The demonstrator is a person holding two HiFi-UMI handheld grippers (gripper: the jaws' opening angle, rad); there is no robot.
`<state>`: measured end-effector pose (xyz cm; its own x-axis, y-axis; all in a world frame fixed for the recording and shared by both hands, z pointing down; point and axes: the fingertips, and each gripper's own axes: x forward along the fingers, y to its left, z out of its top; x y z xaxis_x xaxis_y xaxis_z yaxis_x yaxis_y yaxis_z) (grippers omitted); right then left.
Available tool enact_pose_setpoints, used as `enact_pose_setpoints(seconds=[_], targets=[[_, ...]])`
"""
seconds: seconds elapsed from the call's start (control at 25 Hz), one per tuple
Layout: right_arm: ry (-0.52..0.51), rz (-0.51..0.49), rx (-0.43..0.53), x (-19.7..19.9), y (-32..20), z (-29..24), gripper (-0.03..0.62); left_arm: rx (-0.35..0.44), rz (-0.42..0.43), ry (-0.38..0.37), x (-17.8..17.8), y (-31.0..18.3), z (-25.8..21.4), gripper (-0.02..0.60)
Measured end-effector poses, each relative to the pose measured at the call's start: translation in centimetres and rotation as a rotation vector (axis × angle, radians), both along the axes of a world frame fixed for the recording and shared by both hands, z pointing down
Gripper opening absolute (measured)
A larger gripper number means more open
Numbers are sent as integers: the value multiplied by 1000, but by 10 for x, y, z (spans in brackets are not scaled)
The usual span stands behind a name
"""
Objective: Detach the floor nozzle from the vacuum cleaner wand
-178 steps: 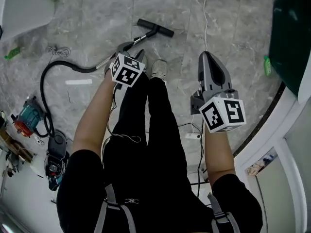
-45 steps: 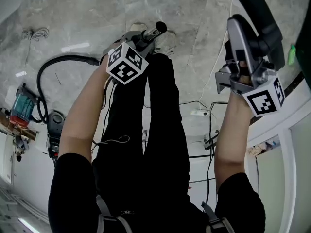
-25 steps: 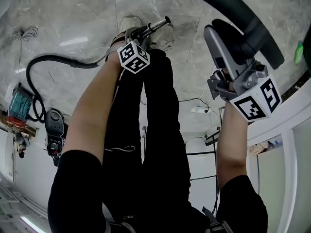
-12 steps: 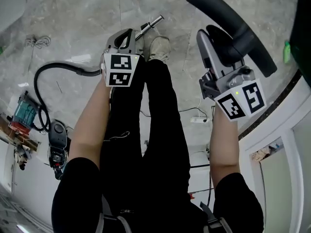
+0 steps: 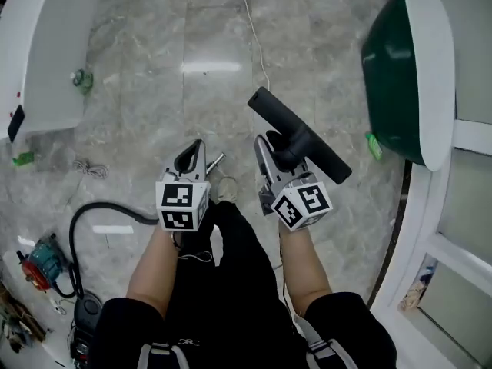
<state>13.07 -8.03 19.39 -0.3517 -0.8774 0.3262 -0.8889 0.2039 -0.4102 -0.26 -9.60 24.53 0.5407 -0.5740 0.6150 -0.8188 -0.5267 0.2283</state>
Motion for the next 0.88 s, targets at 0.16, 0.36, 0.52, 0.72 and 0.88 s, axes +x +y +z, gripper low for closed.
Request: enact_pose_setpoints(seconds=[0.16,0.36,0.52,0.72,0.88], targets=[[50,10,46,-5,26,-110,117,91,15,24,3,18,-130,9],[65,50,152,-8,36,-216,117,207,11,75,-3,13,-261,9],[60,75,254,-20,32,-289,117,326,8,83,-19,12,-339,9],[86,74,373,-23,30,-363,117,495,23,72,-14,27,-412,9],[113,67,452,-38,26,-412,117,564,31,121,-20,27,-457,9]])
